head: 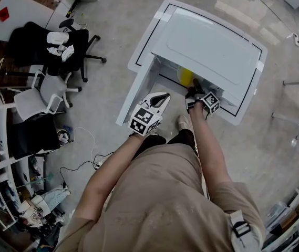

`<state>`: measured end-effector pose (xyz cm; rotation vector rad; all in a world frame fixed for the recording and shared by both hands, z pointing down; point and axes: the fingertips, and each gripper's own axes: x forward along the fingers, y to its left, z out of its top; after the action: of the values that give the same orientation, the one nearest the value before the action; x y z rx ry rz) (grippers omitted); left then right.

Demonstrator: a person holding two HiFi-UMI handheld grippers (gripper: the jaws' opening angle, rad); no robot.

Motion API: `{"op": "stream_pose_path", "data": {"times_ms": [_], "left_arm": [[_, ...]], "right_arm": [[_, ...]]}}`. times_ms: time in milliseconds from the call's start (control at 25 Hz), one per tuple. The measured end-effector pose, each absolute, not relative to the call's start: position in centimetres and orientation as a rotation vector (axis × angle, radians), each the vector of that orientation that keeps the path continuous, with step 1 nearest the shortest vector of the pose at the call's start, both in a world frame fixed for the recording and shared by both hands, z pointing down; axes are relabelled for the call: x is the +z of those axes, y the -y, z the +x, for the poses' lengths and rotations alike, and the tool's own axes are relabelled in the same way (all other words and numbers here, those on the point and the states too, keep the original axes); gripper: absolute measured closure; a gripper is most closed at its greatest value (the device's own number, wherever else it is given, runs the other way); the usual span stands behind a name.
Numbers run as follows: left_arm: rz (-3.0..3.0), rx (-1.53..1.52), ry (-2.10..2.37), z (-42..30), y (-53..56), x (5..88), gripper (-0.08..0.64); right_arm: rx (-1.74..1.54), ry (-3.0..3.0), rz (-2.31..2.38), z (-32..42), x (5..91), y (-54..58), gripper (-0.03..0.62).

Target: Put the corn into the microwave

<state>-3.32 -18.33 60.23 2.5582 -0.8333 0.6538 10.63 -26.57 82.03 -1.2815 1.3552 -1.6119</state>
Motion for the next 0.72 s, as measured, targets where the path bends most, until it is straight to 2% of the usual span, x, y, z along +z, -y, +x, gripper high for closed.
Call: {"op": "stream_pose_path", "data": {"times_ms": [560,640,720], "left_arm": [[2.561,0.643,0.826,-4.8,18.4,60.1,0.554],[2.562,0.641,0.822,-4.8,18.4,60.0,0.554],[2.566,0.640,0.815,-4.7,18.3,59.9,0.554]], "right_arm": [[-1.663,-1.210,-1.355,10.1,81.7,27.5,0.563],[-1.669,-1.218,-1.332,10.0,81.5,27.3,0.540],[-1.669,-1.215,-1.303,10.0,81.3,27.0,0.483]]}}
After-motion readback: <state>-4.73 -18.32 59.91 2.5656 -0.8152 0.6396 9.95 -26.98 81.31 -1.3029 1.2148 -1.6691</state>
